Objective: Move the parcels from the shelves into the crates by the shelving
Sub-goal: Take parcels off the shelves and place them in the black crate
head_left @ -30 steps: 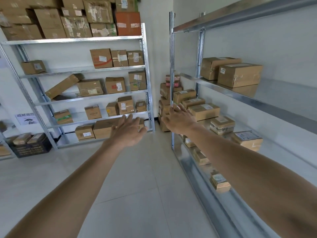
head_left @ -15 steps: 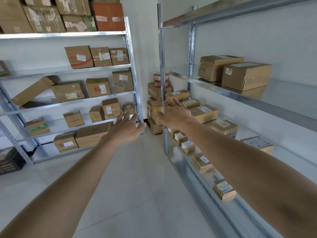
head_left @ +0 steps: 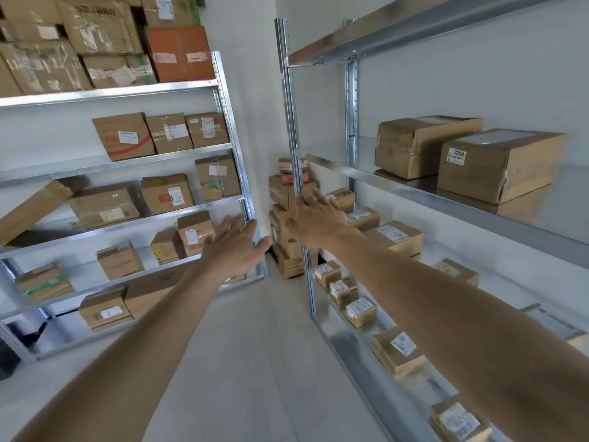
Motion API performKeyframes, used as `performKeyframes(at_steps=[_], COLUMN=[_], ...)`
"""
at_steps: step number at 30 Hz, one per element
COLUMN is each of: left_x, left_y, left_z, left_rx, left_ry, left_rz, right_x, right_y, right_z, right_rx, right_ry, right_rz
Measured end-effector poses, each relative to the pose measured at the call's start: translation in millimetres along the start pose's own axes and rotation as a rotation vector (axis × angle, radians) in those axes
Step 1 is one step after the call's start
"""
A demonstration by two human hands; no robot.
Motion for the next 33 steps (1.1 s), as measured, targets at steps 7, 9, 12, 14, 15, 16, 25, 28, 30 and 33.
performKeyframes(at_steps=[7,9,12,14,15,16,25,28,30,33], left_x=[11,13,16,20,22,24,37,44,49,60], left_y=[14,18,24,28,30,32,34,26,21,21], left_z=[75,97,132,155,166,179,278,296,307,325], left_rx=[-0.019,-0.027,-0.023,-0.022,-0.023,-0.027,-0.056,-0.071,-0.067,-0.057], left_ry=[0.068,0.09,0.132,0.183,0.213,0.242,0.497,0.59,0.648,0.712], left_rz=[0.004,-0.007,-0.025,-0.033,-0.038,-0.047,-0.098,-0.13,-0.154,-0.178], right_x=[32,41,54,61,65,69,91,92,90,91], right_y=[14,19,23,26,28,30,41,34,30,27], right_z=[47,62,83,99,106,115,165,170,172,170], right_rx=[-0.02,-0.022,-0.021,-0.002,0.009,0.021,0.085,0.124,0.134,0.167], right_ry=[0.068,0.095,0.131,0.157,0.172,0.197,0.452,0.554,0.612,0.682], right_rz=[0.019,0.016,-0.003,-0.015,-0.032,-0.05,-0.062,-0.096,-0.114,-0.128])
Point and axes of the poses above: each hand's wrist, its own z-axis towards the middle knuckle, its own y-axis out of the palm, x = y × z, the point moved 1 cm from there along z, towards the middle knuckle, and after that the axes turned 4 degrees about x, right-handed, at the moved point
